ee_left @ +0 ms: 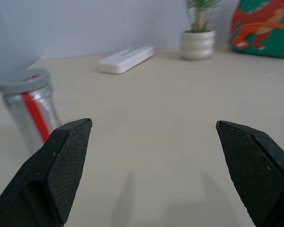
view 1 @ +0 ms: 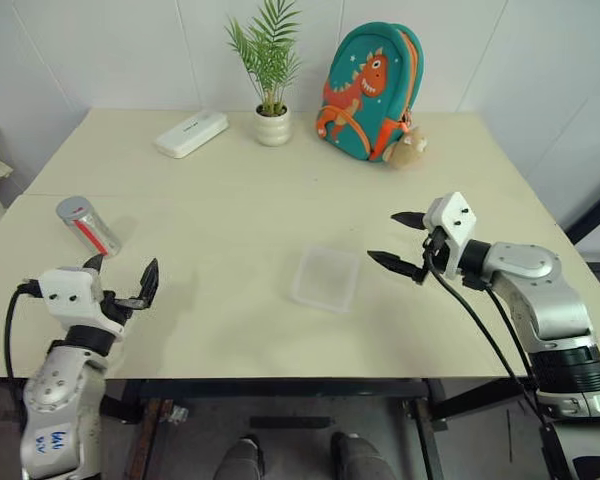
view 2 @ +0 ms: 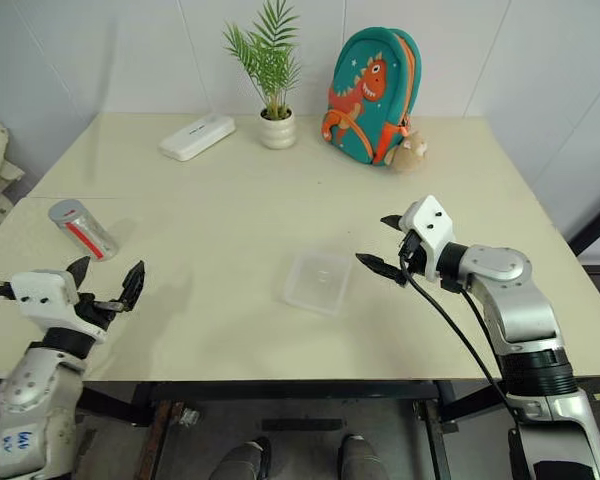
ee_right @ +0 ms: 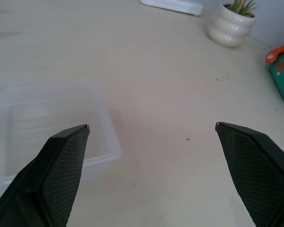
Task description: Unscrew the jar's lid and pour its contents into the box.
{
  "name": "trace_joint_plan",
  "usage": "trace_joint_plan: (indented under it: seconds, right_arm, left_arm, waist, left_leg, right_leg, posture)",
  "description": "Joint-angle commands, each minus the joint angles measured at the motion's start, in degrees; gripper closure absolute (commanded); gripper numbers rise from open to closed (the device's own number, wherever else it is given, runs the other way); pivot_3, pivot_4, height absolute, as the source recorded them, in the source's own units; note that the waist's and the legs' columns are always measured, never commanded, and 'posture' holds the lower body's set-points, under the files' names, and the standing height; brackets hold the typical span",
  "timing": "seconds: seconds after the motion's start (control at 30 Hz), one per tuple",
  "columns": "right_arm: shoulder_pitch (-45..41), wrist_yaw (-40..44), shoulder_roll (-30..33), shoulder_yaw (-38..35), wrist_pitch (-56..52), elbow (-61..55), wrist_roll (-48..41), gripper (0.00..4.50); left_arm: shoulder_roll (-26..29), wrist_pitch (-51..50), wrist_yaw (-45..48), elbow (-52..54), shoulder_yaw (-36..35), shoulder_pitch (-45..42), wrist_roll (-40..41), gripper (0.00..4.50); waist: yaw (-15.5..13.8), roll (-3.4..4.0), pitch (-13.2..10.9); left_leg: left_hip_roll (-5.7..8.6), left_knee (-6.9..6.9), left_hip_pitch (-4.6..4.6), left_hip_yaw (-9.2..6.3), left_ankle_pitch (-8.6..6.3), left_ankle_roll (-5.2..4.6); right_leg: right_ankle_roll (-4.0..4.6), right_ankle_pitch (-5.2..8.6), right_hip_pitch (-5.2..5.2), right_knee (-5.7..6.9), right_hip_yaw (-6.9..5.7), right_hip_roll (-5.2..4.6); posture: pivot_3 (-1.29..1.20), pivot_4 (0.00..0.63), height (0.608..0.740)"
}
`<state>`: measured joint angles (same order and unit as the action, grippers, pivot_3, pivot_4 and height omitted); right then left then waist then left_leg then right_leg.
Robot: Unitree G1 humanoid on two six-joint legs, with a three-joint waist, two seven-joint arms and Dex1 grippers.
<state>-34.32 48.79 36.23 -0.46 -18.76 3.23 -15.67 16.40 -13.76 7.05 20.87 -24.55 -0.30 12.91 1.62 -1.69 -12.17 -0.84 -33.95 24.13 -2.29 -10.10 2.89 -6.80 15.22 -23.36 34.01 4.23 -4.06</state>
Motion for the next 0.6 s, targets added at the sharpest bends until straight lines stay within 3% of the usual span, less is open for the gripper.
trace_joint_plan:
  seconds: [0.03,0.37,0.6]
  right_arm:
    - [-0.6,-0.2,0.7,-2.0,1.3,-0.7,-0.3,0.00]
    - [-1.2,3.0,0.0,-6.1,-2.6,-5.5,-9.2,0.00]
    - [1.1,8.6,1.2,-7.2,-8.2,-14.0,-18.3,0.00]
  left_arm:
    - [-0.5,1.1,-9.0,-4.2,-1.9,-6.6,-4.5,0.03]
    - [6.0,4.9,-9.7,-29.0,-4.7,-20.7,-3.1,0.03]
    - [6.9,7.5,-9.8,-35.1,-3.8,-23.8,-3.2,0.03]
  waist:
    - [-0.2,-0.01,0.0]
    - [0.1,-0.01,0.0]
    - [0.0,-0.02,0.0]
  left_leg:
    - [0.01,-0.01,0.00,0.00,0.02,-0.02]
    - [-0.17,0.02,0.03,0.02,0.04,0.01]
    - [-0.20,0.06,0.03,0.02,-0.03,0.11]
  right_leg:
    - [-0.02,-0.05,0.03,-0.02,-0.01,0.00]
    - [-0.04,-0.19,-0.02,-0.10,0.01,0.25]
    - [-0.88,-0.65,-0.04,-0.06,0.01,0.27]
  posture:
    - [0.00,0.150,0.740]
    - [0.00,0.150,0.740]
    - [0.00,0.150,0.740]
